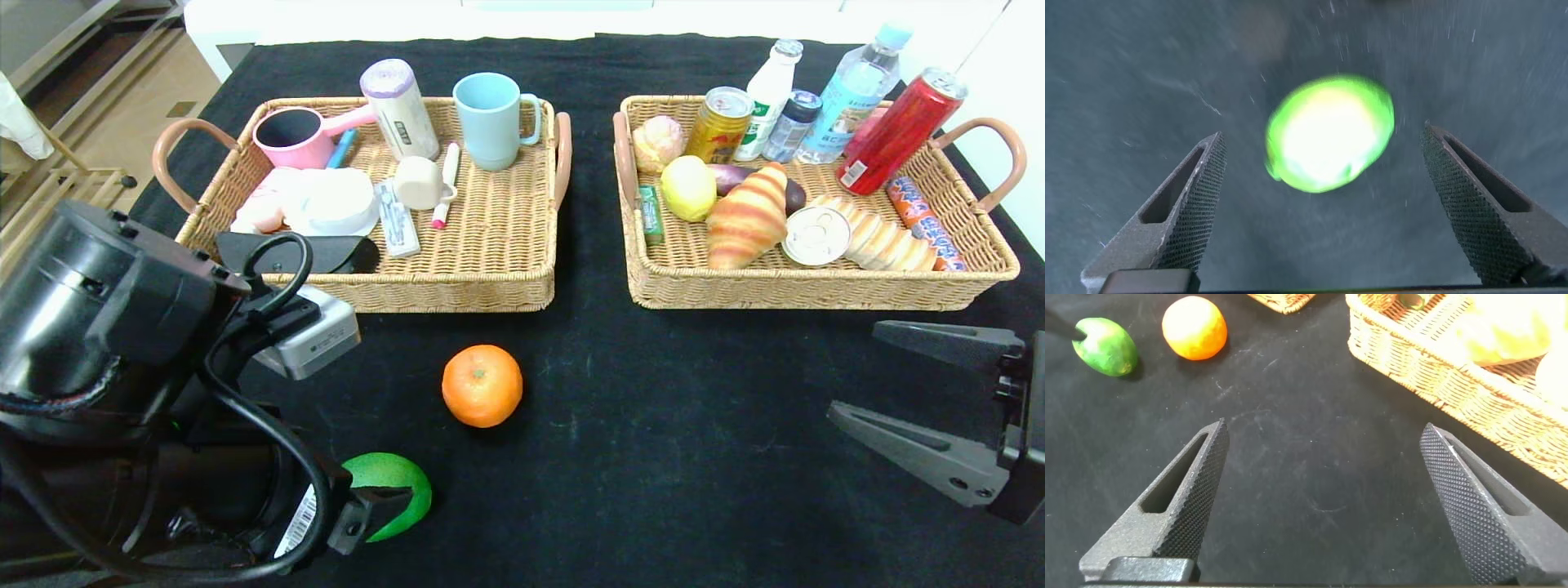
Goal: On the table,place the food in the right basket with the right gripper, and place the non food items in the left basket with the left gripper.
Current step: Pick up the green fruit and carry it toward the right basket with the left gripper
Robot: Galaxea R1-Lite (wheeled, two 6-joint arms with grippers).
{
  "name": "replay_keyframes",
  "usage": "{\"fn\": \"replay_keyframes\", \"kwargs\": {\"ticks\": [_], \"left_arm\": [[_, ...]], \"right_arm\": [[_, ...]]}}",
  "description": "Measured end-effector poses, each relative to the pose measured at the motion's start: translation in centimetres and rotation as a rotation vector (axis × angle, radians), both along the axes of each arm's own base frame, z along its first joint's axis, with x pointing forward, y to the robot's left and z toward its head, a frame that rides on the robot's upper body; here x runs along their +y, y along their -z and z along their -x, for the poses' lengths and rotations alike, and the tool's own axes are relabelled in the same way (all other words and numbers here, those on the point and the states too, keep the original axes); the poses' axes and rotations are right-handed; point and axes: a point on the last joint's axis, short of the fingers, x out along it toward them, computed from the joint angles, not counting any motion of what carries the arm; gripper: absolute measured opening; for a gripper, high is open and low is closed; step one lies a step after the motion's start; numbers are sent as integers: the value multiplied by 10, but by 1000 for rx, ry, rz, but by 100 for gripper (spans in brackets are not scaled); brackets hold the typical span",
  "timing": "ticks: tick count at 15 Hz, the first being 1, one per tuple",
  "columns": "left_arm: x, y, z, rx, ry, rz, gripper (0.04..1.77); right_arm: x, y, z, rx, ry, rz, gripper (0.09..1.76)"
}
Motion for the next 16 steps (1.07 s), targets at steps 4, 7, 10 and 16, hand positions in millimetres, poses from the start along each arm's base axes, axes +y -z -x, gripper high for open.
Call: {"fn": "replay_keyframes", "kwargs": {"ticks": [4,7,10,16], "left_arm": [[-3,7,0,35,9,-29,171],[-5,12,-3,54,11,-45,171],[-7,16,-5,67,10,-57,171],[-11,22,-10,90,-7,-65,172]], "right_arm": [[0,0,0,1,0,0,171],[0,0,0,1,0,1,171],[0,0,0,1,0,0,171],[0,0,-1,2,0,1,171]]}}
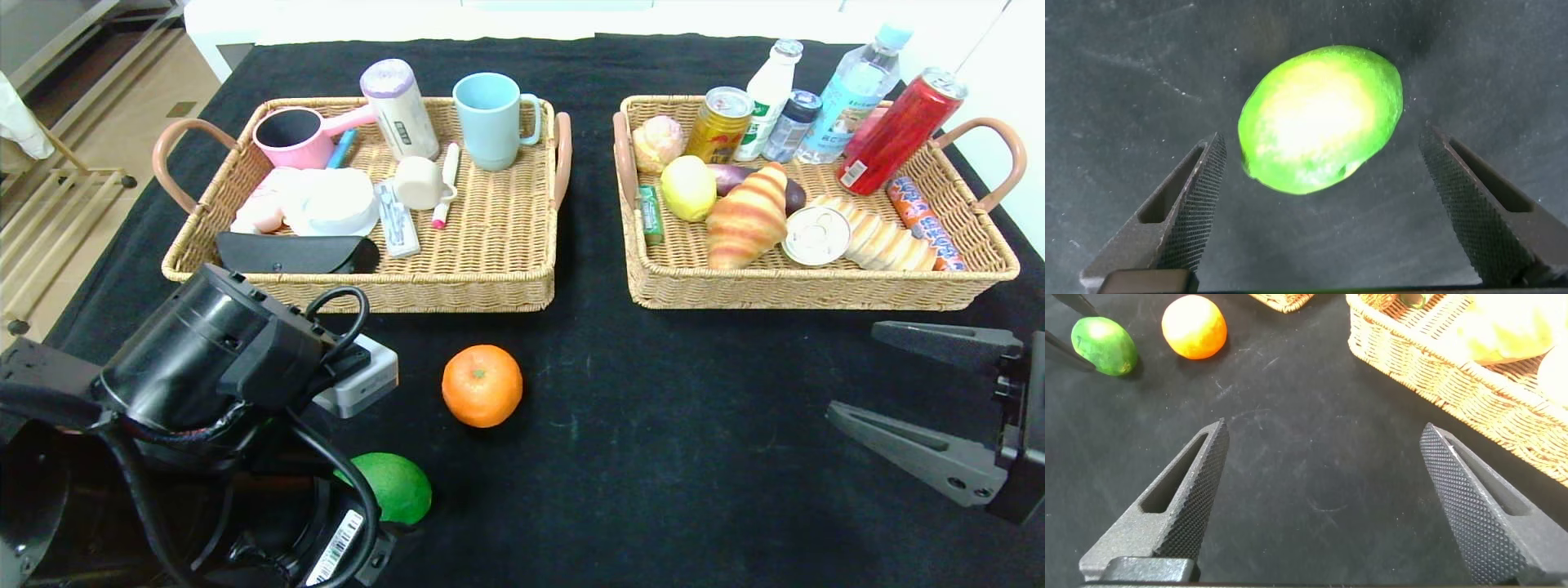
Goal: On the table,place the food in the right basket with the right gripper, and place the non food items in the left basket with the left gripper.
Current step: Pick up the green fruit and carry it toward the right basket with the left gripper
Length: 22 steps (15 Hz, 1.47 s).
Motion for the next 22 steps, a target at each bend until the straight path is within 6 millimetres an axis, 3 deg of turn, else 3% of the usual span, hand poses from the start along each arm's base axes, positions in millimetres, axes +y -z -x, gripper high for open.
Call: {"fn": "replay_keyframes", "kwargs": {"ticks": [22], "left_arm": [[-9,20,-14,61,-57,-36,172]], "right_arm": [[0,-1,0,-4,0,-1,171]]}}
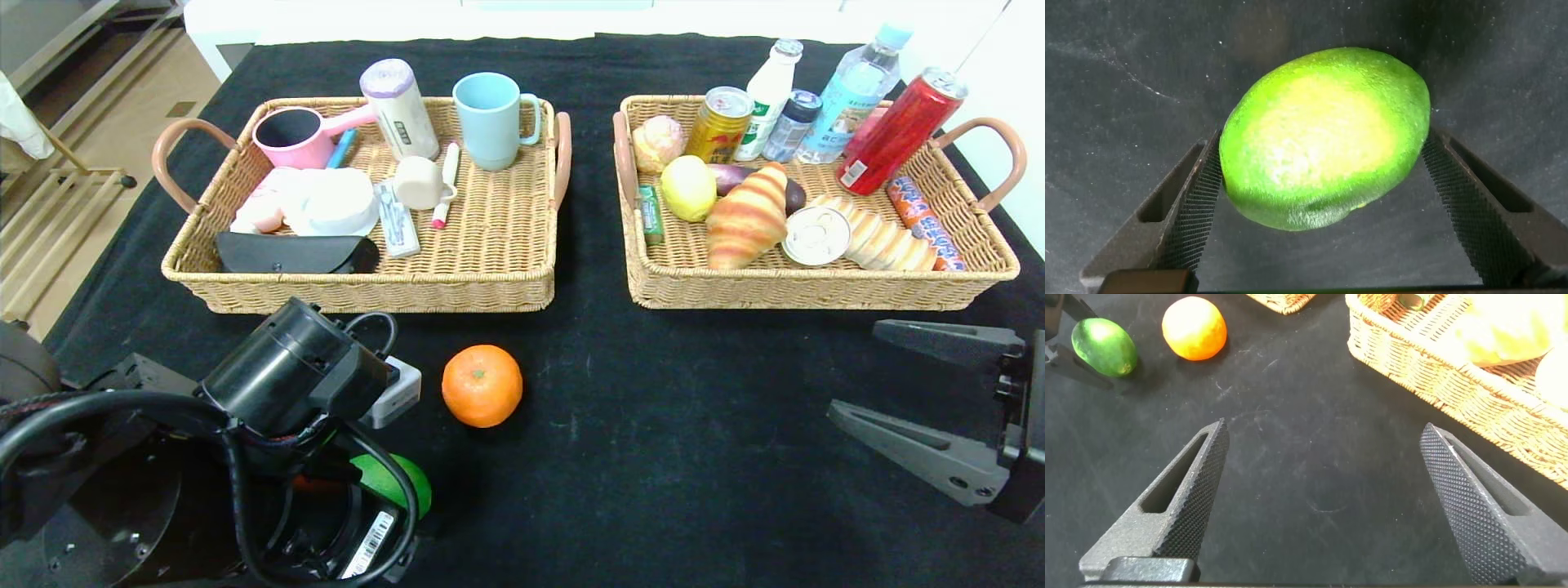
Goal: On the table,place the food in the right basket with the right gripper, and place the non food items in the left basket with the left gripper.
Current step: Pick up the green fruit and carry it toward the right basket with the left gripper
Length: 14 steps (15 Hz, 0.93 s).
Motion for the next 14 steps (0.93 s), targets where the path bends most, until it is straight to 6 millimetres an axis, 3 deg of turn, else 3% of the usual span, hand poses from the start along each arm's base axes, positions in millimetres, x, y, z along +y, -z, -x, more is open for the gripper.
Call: {"fn": "replay_keyframes", "kwargs": {"ticks": [1,3,5,14], "left_arm": [[0,0,0,1,0,-1,172],[-1,1,-1,3,0,-3,134],[-1,1,-1,4,1,-3,118],[-1,1,-1,5,3,-1,110]], "right_arm": [[0,0,0,-1,0,0,171],[0,0,0,-1,0,0,171],[0,0,0,-1,0,-1,171],[0,1,-1,5,0,1,171]]}}
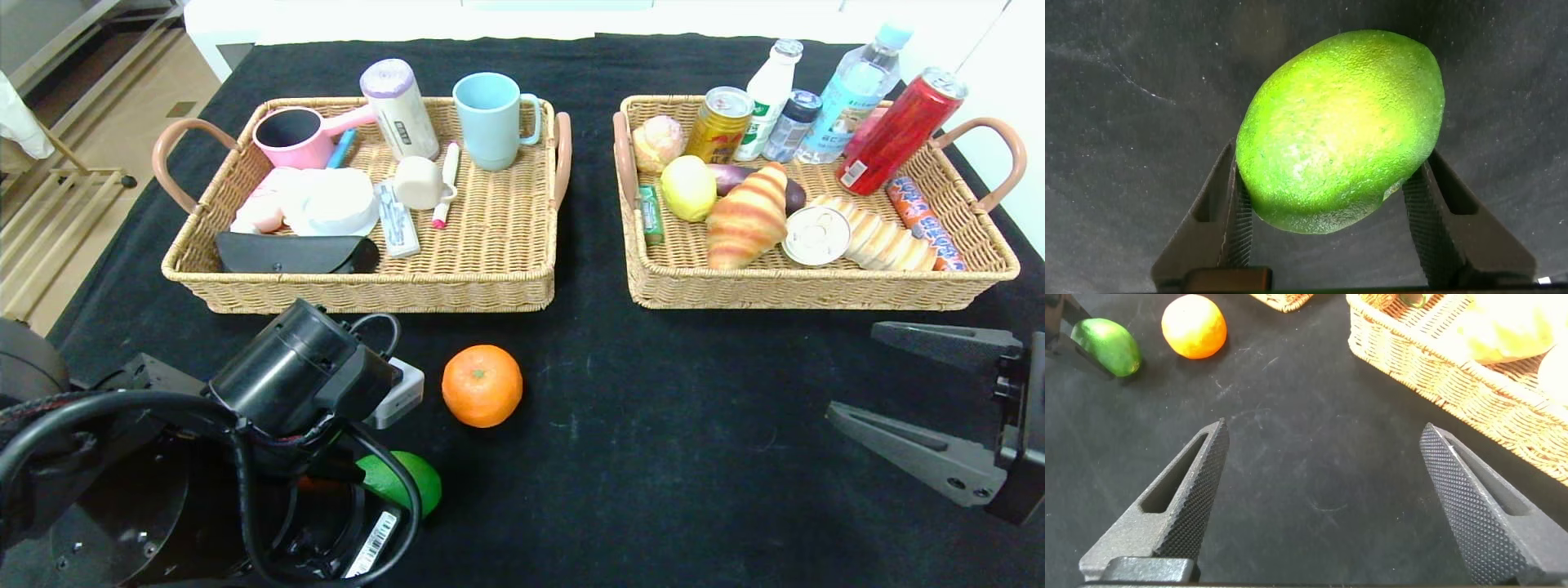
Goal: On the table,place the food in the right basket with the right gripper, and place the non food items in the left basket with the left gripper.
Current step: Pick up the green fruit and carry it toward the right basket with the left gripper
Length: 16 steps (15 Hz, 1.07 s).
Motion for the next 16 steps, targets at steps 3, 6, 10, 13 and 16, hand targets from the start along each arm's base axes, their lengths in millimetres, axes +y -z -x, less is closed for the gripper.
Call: {"fn": "replay_keyframes", "kwargs": {"ticks": [3,6,10,13,16], "left_arm": [[2,0,2,4,-1,-3,109],[4,1,4,4,0,0,109],[6,-6,8,-18,4,24,108],[8,-19,15,-71,27,85,108],[4,-34,24,-121,89,172,108]], "right_arm": [[0,0,0,1,0,0,171],[0,0,0,1,0,0,171],[0,0,0,0,0,0,171],[0,0,0,0,0,0,171],[0,-1,0,0,0,-3,171]]}}
